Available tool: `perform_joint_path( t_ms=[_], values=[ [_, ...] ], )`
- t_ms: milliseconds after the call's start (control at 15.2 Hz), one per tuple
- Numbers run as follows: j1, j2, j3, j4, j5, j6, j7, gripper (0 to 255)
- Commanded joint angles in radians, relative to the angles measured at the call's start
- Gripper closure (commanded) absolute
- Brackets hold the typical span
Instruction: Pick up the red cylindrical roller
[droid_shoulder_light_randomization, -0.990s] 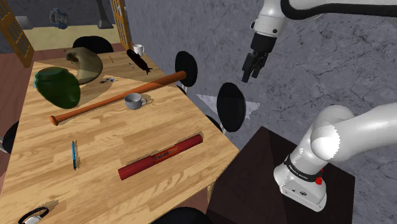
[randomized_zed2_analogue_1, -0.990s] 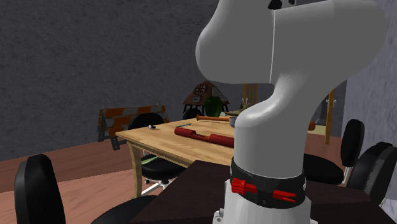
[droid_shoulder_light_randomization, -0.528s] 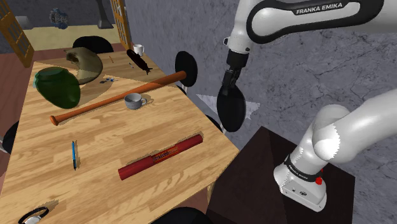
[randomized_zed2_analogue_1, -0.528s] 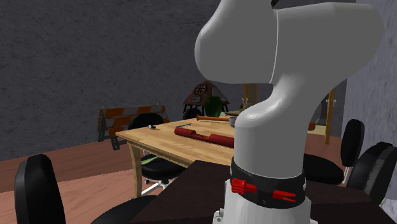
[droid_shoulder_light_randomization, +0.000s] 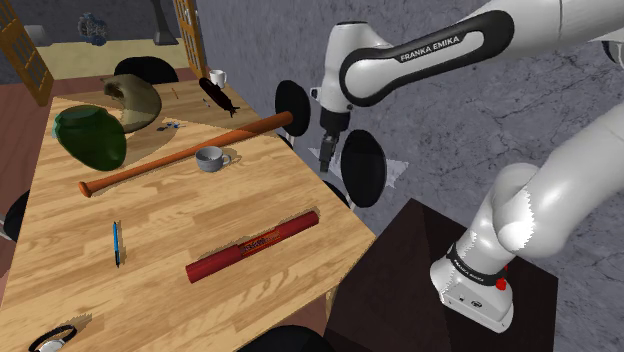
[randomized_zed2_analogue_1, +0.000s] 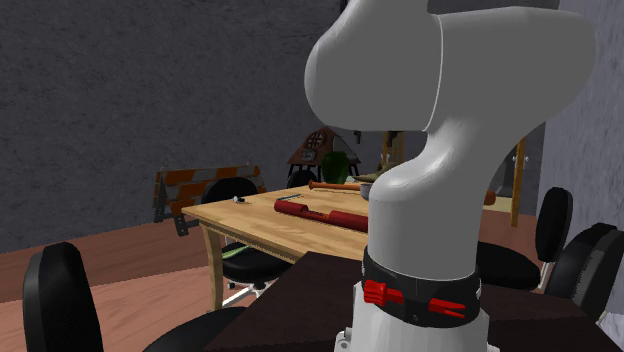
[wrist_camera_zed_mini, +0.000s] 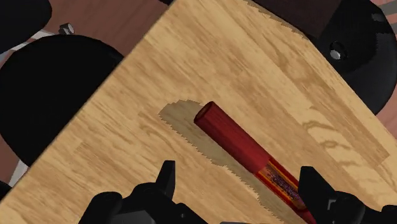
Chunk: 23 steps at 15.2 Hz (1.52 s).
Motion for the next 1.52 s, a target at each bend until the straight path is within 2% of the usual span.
perform_joint_path(
  t_ms=[0, 594, 1452],
  values=[
    [0.020, 0.068, 0.017, 0.022, -0.003, 0.047, -0.029, 0],
    [0.090, 0.372, 0.084, 0.156, -0.063, 0.211, -0.140, 0],
    [0.214, 0.768, 0.136, 0.405, -0.234, 0.340, -0.230, 0]
  ],
)
